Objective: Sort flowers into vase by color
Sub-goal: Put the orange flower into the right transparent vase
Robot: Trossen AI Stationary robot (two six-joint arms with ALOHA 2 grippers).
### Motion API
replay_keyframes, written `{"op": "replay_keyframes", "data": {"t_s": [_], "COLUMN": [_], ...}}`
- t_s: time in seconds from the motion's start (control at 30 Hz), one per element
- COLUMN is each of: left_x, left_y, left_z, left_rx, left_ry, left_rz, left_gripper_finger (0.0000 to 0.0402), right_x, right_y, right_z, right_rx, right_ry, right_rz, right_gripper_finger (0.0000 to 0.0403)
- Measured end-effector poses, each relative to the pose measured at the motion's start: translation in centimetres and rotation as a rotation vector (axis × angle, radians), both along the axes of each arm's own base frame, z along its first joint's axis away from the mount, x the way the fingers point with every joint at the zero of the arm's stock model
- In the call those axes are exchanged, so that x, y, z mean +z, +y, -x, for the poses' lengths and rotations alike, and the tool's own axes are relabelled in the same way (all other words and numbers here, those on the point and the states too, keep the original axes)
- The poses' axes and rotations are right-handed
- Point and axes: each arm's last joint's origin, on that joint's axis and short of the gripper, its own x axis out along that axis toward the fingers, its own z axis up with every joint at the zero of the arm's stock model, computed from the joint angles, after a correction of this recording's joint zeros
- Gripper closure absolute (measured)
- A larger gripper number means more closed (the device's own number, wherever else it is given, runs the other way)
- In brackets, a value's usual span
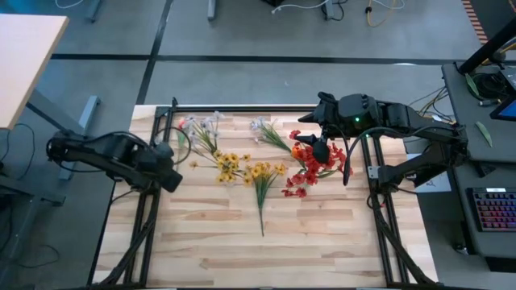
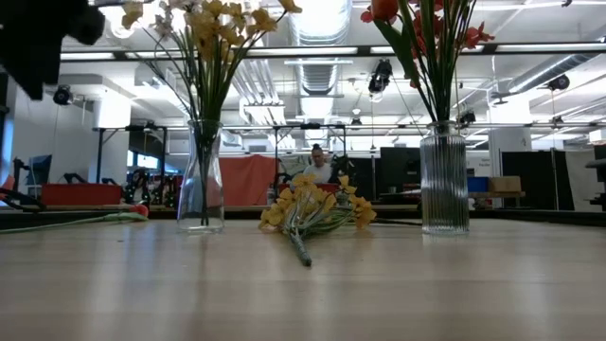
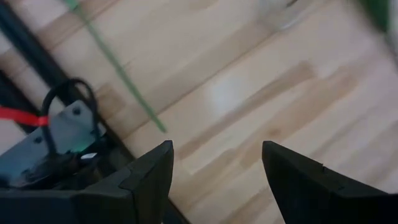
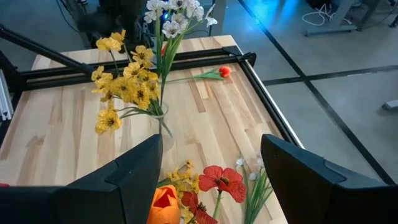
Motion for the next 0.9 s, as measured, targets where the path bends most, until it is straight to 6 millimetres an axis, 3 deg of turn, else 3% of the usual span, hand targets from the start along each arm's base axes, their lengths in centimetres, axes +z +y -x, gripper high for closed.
{"op": "replay_keyframes", "data": {"t_s": [0.43,0.53,0.7,0.9], "left_x": [-4.4,-4.7,-4.2,-1.5], "left_y": [-0.1,-0.4,-1.4,-1.9], "left_z": [-0.2,-0.1,0.6,1.5], "left_rx": [0.064,0.041,-0.033,-0.071], "left_ry": [0.131,0.169,0.27,0.278], "left_rz": [-0.028,0.086,0.305,0.359], "left_gripper_finger": [0.0185,0.0194,0.0206,0.0217], "right_x": [-0.2,-0.2,-0.2,-0.2], "right_y": [0.0,0.0,0.0,0.0], "right_z": [0.1,0.1,0.1,0.1], "right_rx": [-0.007,-0.009,-0.016,-0.015], "right_ry": [0.015,0.014,0.012,0.012], "right_rz": [-0.019,-0.022,-0.033,-0.033], "right_gripper_finger": [0.0138,0.0138,0.0138,0.0138]}}
